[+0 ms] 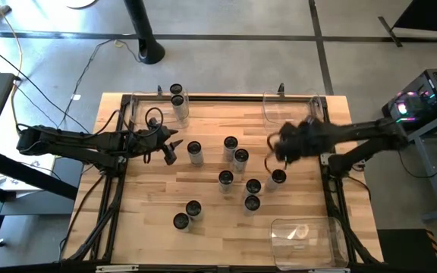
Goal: Sort soda cans
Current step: Put the white-yellow soda cans into the top left transparent bin
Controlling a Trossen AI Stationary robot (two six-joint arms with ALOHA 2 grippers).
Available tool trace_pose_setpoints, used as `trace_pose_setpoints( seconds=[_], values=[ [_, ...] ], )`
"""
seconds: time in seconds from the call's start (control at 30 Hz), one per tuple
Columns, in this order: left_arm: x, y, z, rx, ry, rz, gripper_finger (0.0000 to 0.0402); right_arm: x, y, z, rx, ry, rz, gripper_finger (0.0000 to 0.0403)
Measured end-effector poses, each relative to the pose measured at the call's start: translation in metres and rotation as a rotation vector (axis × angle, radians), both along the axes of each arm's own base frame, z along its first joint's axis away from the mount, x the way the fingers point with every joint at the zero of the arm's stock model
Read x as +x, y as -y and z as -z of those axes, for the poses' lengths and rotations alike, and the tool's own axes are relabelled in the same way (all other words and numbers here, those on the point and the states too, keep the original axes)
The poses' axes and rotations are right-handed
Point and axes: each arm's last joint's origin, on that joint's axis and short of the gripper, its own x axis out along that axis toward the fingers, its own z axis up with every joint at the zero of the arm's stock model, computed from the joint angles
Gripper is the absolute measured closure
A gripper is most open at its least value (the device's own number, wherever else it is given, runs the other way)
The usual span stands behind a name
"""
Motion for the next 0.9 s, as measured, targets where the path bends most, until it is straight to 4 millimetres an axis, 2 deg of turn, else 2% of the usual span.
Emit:
trace_pose_setpoints(
  seconds=[0.2,0.33,0.47,0.57,0.7,0.9],
  values=[
    [0.000,0.000,-0.001,0.000,0.006,0.000,0.0216,0.010,0.067,-0.036,-0.014,0.115,-0.025,0.0164],
    [0.000,0.000,-0.001,0.000,0.006,0.000,0.0216,0.012,0.124,-0.036,0.033,0.218,-0.058,0.0164],
    [0.000,0.000,-0.001,0.000,0.006,0.000,0.0216,-0.001,0.180,-0.011,0.125,0.241,0.021,0.0164],
    [0.000,0.000,-0.001,0.000,0.006,0.000,0.0216,-0.005,0.209,0.010,0.175,0.257,0.054,0.0164],
    [0.000,0.000,-0.001,0.000,0.006,0.000,0.0216,0.000,0.230,0.035,0.249,0.267,0.047,0.0164],
    [0.000,0.000,-0.001,0.000,0.006,0.000,0.0216,0.015,0.248,0.062,0.279,0.241,0.029,0.0164]
  ],
)
